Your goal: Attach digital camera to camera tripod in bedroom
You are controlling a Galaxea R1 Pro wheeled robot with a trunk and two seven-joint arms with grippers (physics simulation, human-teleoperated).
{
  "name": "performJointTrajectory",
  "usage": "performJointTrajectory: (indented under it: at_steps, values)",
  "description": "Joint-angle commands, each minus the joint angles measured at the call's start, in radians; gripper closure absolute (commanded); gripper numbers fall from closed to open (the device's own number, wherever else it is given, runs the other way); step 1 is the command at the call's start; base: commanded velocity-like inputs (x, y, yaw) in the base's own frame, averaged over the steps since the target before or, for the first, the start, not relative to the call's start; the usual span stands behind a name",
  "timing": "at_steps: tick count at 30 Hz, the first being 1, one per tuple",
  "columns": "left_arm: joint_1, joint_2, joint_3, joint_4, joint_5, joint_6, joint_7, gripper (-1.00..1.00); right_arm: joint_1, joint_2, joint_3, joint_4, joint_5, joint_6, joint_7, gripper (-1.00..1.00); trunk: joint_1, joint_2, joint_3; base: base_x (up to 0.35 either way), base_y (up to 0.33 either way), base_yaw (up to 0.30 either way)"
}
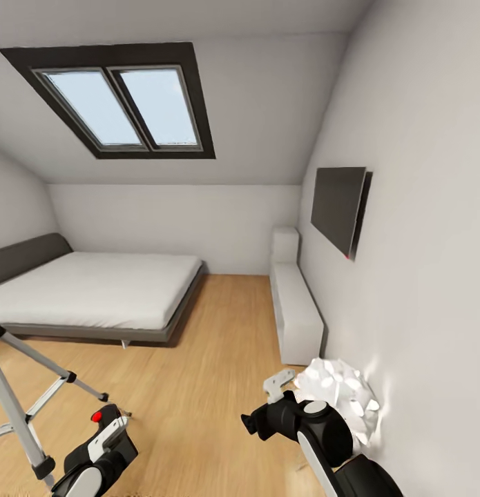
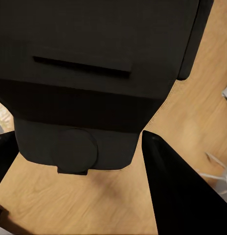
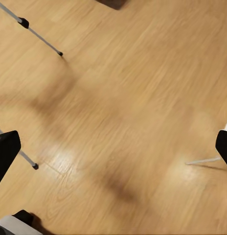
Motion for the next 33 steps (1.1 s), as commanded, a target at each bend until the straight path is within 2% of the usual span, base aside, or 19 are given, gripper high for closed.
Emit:
performJointTrajectory:
  at_steps: [1, 24, 33]
  values:
    - [-0.001, 0.001, -0.003, -0.001, 0.004, 0.002, 0.007, 1.0, 0.0, 0.0, -0.001, -0.001, -0.003, 0.005, 0.0, -1.0, 0.001, -0.001, 0.0, 0.172, -0.028, 0.279]
    - [-0.001, 0.001, -0.004, -0.001, 0.003, 0.002, 0.011, 1.0, 0.0, 0.0, -0.001, -0.001, -0.003, 0.005, 0.0, -1.0, 0.001, -0.001, 0.0, 0.294, -0.072, 0.279]
    - [-0.001, 0.001, -0.005, 0.001, 0.003, 0.001, 0.011, 1.0, -0.001, 0.0, -0.002, -0.001, -0.003, 0.005, 0.0, -1.0, 0.001, -0.001, 0.0, 0.316, -0.104, 0.094]
